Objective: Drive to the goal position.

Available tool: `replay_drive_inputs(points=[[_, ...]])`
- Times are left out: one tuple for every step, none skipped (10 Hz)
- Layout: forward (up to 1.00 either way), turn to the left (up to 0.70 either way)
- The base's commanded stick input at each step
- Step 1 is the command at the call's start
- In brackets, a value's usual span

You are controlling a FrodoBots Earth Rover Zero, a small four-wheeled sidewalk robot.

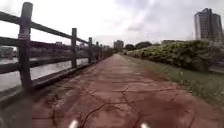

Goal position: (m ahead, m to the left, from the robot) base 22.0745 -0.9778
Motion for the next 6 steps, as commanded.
replay_drive_inputs(points=[[0.70, 0.00], [0.70, 0.00], [0.70, 0.00], [0.70, 0.00], [0.70, 0.00], [0.70, 0.00]])
